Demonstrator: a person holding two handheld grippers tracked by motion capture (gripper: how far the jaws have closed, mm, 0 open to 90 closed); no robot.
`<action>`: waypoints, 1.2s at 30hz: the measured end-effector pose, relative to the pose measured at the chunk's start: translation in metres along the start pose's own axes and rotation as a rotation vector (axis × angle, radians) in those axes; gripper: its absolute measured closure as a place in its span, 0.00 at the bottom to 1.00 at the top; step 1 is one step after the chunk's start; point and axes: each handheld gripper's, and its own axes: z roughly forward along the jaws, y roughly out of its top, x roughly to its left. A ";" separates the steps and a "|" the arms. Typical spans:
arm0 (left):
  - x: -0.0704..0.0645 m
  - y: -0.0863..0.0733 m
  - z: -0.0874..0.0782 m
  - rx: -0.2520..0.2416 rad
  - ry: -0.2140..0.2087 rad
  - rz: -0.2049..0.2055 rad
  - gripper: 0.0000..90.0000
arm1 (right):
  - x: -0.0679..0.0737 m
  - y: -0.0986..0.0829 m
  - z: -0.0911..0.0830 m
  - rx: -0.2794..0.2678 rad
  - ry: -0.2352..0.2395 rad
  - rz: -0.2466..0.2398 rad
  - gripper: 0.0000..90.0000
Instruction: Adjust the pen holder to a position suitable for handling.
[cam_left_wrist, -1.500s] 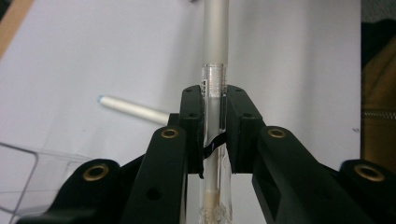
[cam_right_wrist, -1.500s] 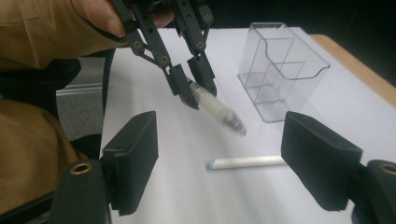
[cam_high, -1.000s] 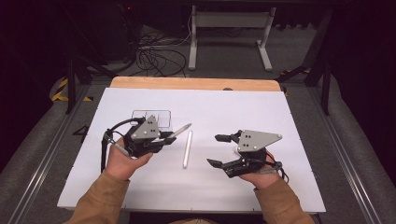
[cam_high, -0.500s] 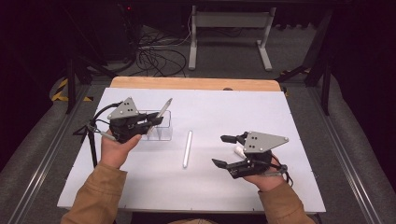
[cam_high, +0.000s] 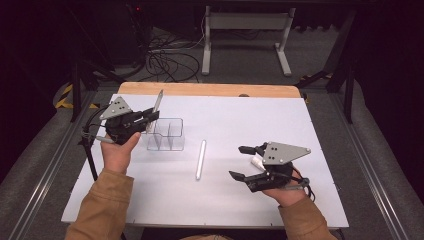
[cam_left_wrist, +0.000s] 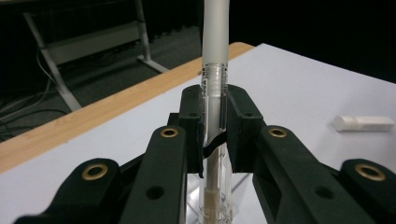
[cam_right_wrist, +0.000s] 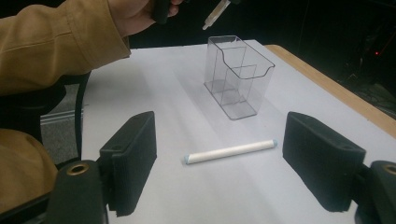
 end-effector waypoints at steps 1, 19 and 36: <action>0.002 -0.001 0.000 -0.006 0.002 -0.005 0.87 | 0.000 0.000 0.000 0.001 0.000 -0.001 0.30; 0.020 -0.012 0.017 -0.035 0.067 -0.026 0.87 | 0.001 -0.001 0.001 0.009 0.006 0.004 0.30; 0.031 -0.023 0.028 0.002 0.052 -0.060 0.87 | 0.002 0.000 -0.001 0.001 0.006 0.000 0.30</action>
